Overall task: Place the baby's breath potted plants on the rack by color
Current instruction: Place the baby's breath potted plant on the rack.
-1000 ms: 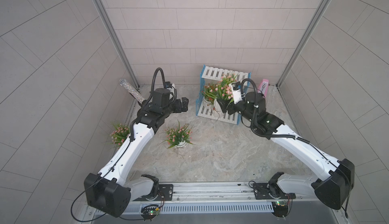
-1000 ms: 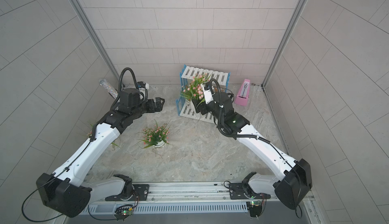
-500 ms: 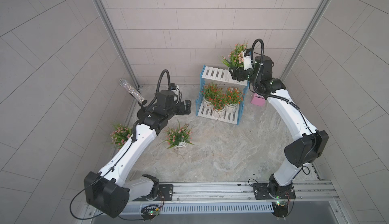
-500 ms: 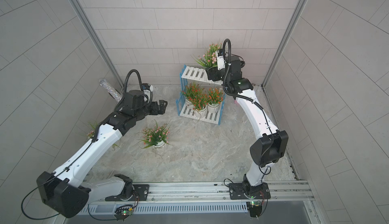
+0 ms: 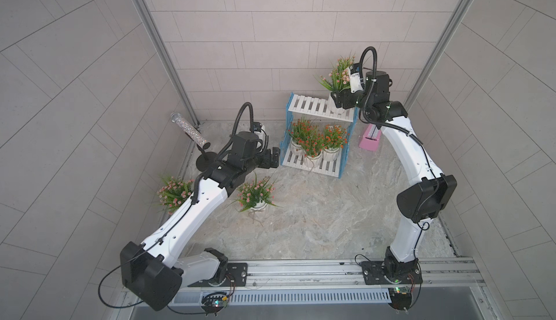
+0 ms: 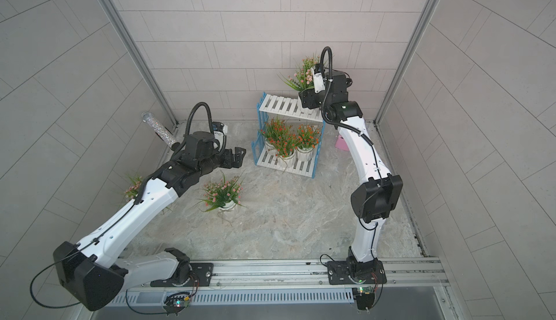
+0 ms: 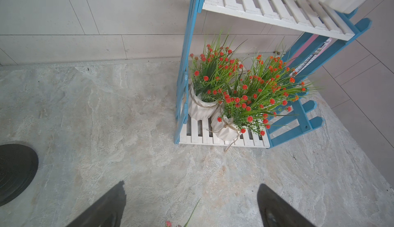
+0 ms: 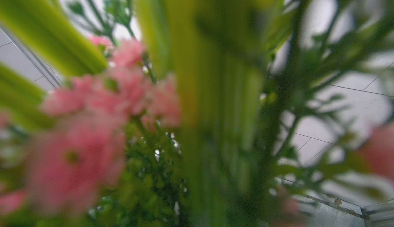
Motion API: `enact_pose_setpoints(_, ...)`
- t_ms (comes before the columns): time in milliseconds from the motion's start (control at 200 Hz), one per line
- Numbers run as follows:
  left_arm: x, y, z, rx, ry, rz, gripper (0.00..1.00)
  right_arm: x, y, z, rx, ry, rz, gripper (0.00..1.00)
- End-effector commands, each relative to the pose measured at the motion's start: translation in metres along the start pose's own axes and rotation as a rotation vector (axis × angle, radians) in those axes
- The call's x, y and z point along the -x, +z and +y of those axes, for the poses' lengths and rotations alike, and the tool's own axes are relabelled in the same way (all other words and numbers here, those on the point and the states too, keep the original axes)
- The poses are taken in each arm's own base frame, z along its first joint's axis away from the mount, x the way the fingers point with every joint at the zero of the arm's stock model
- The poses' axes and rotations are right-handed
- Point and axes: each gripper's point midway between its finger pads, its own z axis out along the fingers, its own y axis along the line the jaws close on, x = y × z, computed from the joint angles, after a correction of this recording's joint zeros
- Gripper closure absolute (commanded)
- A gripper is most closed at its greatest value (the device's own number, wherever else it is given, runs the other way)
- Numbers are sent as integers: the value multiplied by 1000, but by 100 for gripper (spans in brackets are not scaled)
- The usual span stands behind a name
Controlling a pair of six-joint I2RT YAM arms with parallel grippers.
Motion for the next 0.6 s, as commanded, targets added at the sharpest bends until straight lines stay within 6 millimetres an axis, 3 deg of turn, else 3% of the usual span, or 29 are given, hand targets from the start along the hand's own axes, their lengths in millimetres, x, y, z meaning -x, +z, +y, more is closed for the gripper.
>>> enact_pose_setpoints(0,0,-4,1,14,21,-7,0,24,-10,-8,-30,-49,-75,13)
enact_pose_setpoints(455,-2,-4,-4,10,32,-2,0,0,-2,-33,-60,-9,-32,12)
enact_pose_setpoints(590,-3,-3,-4,9,33,1,0,-10,1,-33,-53,-3,-17,4)
